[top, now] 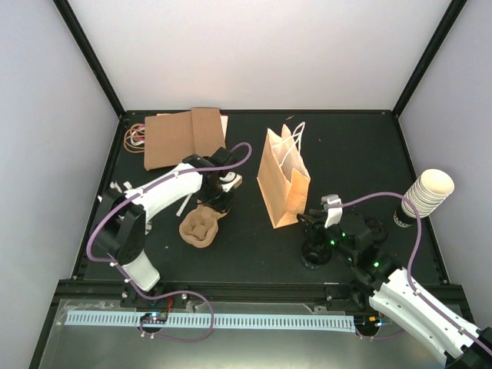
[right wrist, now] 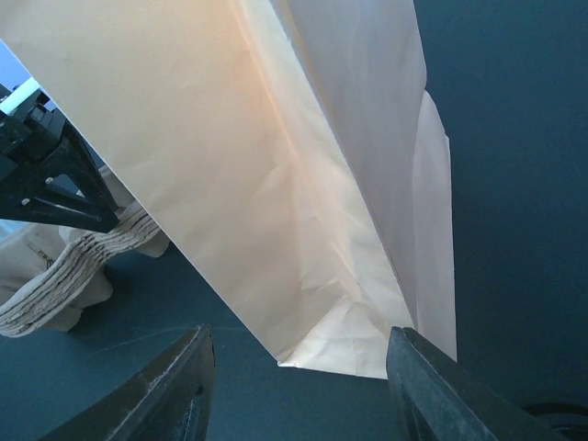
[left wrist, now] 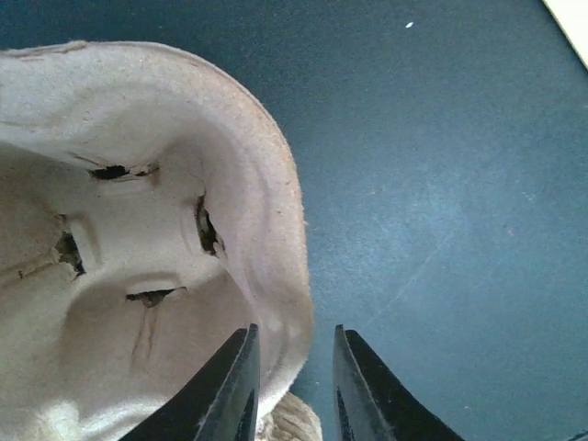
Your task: Pack the takeout coffee
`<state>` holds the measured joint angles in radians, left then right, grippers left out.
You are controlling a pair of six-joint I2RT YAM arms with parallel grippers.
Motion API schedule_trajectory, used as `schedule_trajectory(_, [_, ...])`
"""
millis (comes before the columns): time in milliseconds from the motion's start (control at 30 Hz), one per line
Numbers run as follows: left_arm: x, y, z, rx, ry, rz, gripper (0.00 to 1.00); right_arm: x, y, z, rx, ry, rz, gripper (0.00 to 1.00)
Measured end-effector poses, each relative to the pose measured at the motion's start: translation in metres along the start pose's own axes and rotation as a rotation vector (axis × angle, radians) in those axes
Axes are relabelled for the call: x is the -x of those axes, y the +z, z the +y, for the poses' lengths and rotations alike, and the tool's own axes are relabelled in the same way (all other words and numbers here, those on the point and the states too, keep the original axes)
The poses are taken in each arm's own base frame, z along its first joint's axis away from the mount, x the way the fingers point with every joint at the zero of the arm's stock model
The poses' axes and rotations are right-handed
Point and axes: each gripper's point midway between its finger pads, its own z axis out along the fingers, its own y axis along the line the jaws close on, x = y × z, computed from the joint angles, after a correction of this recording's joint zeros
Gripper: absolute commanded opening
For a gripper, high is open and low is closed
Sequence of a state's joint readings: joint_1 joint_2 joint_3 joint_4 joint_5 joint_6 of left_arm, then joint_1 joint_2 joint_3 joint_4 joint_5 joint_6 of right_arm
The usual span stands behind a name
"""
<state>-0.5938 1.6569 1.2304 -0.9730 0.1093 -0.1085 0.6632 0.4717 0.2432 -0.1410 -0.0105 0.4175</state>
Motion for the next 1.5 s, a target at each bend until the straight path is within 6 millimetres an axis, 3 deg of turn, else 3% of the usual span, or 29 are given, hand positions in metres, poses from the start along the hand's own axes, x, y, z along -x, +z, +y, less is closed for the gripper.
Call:
schedule_trajectory(333, [-0.006,0.006,0.005,0.025,0.003,0.036,0.29,-0.002,0.001,-0.001,-0.002,0.0,0.004,0.55])
schedule_trajectory(633, [-0.009,0.005,0.004,0.021,0.004,0.05,0.26,-0.003,0.001,-0.001,-0.003,0.0,0.006,0.55])
schedule_trajectory(1000, [-0.005,0.007,0.0,0.02,-0.017,0.041,0.08,-0.004,0.001,-0.002,-0.004,0.0,0.008,0.55])
schedule_trajectory(1267, [0.001,0.004,0.005,0.055,-0.069,0.022,0.15,-0.004,0.001,-0.002,-0.004,0.0,0.007,0.55])
schedule_trajectory(1467, [0.005,0.001,0.005,0.054,-0.077,0.011,0.08,-0.004,0.001,-0.002,-0.004,0.0,0.009,0.55])
schedule_trajectory(1500, [0.005,0.001,0.005,0.053,-0.078,0.01,0.13,-0.004,0.001,-0.002,-0.004,0.0,0.008,0.55])
